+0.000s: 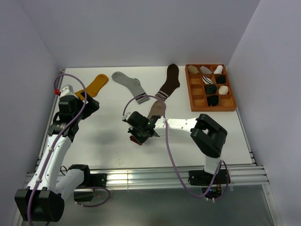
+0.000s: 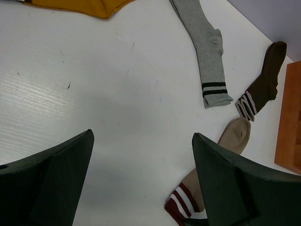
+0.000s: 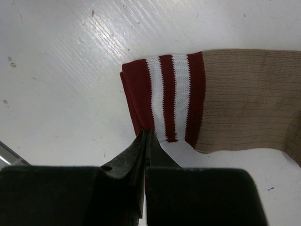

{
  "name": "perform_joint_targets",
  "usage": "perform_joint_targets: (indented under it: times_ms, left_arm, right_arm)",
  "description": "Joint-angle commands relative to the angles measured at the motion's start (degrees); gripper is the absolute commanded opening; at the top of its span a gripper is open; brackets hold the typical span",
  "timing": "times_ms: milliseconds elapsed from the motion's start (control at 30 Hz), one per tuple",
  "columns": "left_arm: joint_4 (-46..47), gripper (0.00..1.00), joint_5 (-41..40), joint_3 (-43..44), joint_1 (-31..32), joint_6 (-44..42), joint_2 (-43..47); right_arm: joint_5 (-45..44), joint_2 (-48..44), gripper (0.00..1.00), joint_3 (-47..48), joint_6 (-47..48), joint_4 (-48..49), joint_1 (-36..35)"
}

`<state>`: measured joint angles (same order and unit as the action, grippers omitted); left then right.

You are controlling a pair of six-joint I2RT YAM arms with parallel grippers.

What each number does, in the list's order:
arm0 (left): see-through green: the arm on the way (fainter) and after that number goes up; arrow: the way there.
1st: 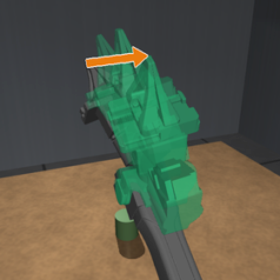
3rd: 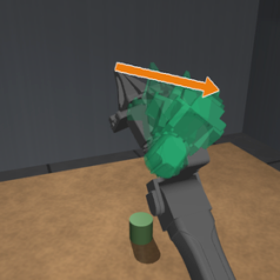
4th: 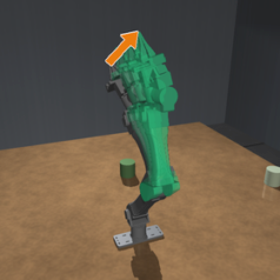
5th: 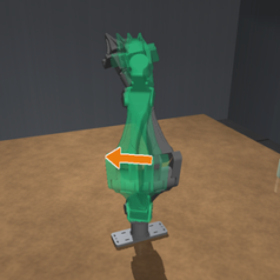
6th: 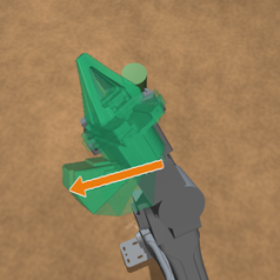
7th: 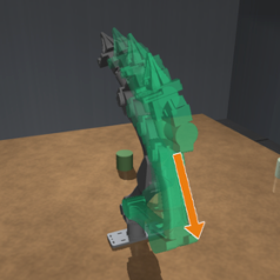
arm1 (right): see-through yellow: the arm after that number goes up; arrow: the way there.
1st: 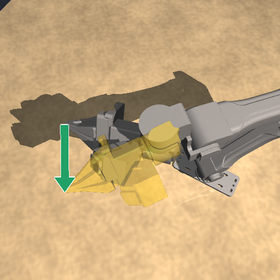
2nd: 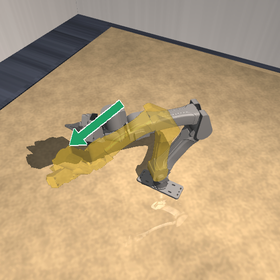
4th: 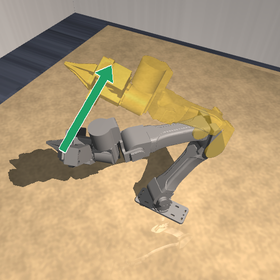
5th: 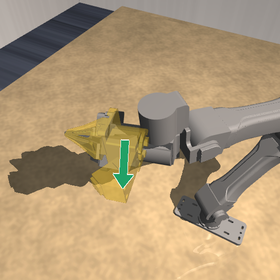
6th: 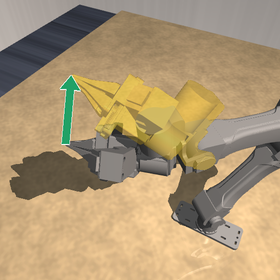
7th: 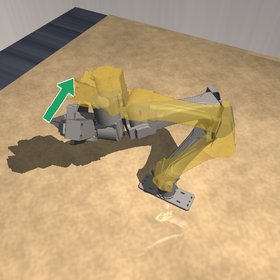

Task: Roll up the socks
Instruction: Roll the sock at the center of the board.

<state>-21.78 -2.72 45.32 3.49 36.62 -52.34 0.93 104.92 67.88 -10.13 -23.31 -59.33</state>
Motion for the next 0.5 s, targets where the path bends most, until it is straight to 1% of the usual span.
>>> perform_joint_targets:
  times_ms: [0, 467]
  left_arm:
    - [1.21, 0.91, 1.05, 0.12, -0.32, -0.94, 0.13]
    - [1.39, 0.91, 1.58, 0.12, -0.59, -0.94, -0.22]
  right_arm:
    - [-0.75, -3.76, 0.00, 2.17, 1.08, -1.56, -0.96]
    - [-0.84, -6.05, 0.00, 1.29, 2.04, -3.41, -1.93]
